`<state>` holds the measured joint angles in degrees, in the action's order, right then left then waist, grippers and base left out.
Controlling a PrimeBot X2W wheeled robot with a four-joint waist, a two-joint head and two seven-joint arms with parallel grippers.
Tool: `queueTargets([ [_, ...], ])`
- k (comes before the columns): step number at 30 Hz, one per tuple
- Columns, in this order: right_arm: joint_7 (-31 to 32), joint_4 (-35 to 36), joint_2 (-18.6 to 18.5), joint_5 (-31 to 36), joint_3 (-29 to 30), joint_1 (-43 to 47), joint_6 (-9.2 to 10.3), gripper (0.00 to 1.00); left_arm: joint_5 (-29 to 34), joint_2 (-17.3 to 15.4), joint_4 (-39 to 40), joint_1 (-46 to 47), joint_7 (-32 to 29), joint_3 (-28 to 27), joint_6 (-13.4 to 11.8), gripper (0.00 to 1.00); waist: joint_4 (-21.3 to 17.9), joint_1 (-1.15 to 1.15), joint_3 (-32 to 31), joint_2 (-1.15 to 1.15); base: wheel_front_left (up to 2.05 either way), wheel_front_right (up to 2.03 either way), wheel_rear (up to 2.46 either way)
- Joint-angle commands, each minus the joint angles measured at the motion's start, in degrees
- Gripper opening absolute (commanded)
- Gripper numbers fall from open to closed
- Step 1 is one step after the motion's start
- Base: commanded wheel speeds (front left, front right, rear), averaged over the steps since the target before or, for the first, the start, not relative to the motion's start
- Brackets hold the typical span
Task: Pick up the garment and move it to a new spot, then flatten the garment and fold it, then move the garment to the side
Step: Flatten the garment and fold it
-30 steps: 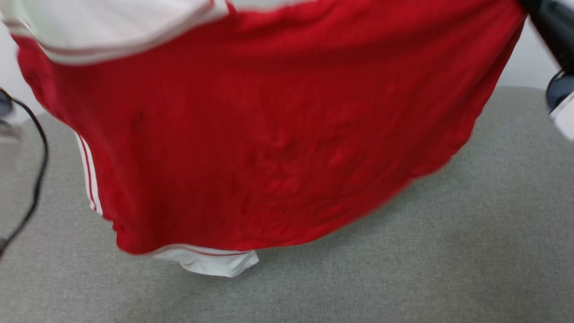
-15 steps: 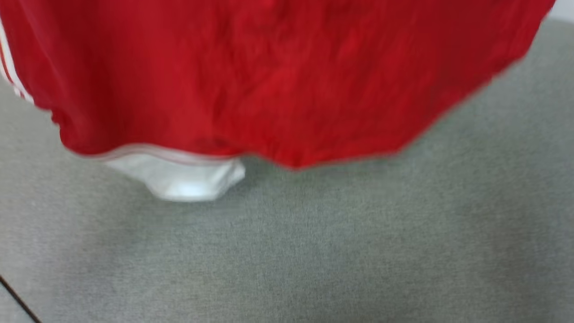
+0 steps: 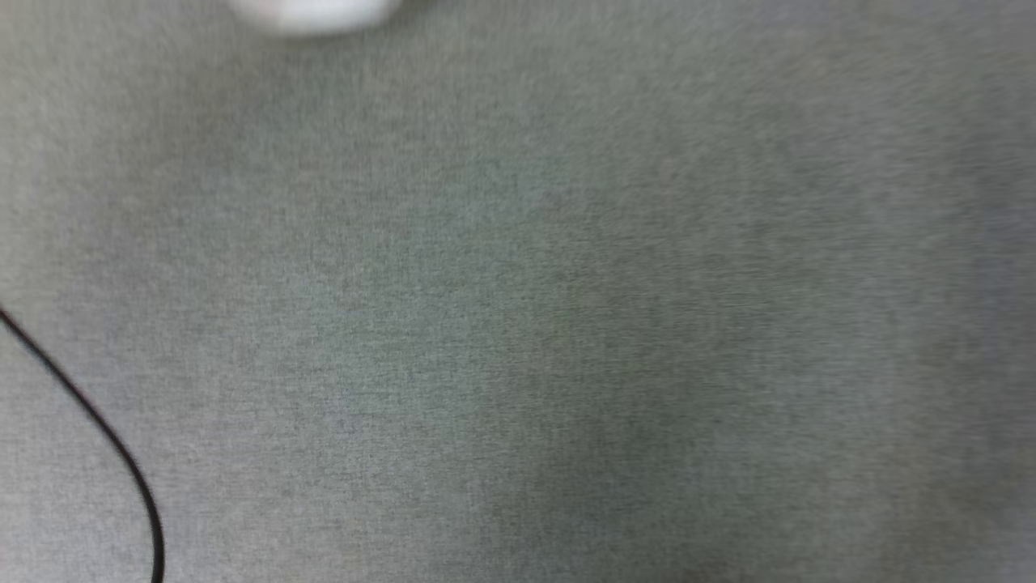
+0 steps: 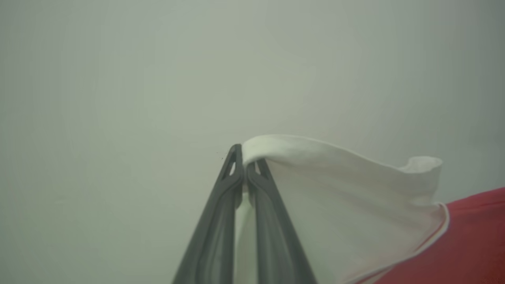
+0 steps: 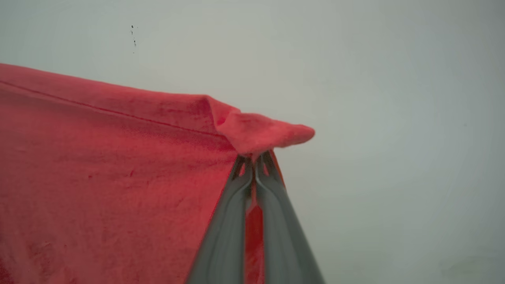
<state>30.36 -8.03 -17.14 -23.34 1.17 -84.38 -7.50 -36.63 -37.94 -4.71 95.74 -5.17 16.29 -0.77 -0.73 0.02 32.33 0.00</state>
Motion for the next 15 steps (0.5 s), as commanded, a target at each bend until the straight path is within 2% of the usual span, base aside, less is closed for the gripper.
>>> queueTargets([
  [1, -2.47, -2.73, 0.11, 1.36, 0.32, -3.27, 0.02, 0.0, 1.38, 1.01, -3.01, 3.33, 1.89, 0.32, 0.22, 0.0, 1.72, -0.02, 3.69, 0.0, 0.0, 0.0, 0.0],
  [8, -11.27, -14.61, 1.49, 5.92, 0.98, -9.57, 0.03, 0.0, 3.71, 5.58, -16.34, 8.16, 10.45, 1.69, 1.05, 0.0, 3.68, -0.02, 6.76, 0.0, 0.0, 0.0, 0.0],
  [11, -13.58, -18.1, 1.76, 7.03, 0.61, -9.72, 0.04, 0.0, 3.74, 6.71, -19.76, 6.95, 12.91, 2.49, 2.19, 0.0, 4.3, -0.02, 8.02, 0.0, 0.0, 0.0, 0.0],
  [15, -17.84, -21.4, 1.98, 7.43, -1.23, -5.27, 0.03, 0.0, 3.28, 8.1, -22.6, 1.17, 16.26, 4.05, 3.66, 0.0, 4.86, -0.02, 8.01, 0.0, 0.0, 0.0, 0.0],
])
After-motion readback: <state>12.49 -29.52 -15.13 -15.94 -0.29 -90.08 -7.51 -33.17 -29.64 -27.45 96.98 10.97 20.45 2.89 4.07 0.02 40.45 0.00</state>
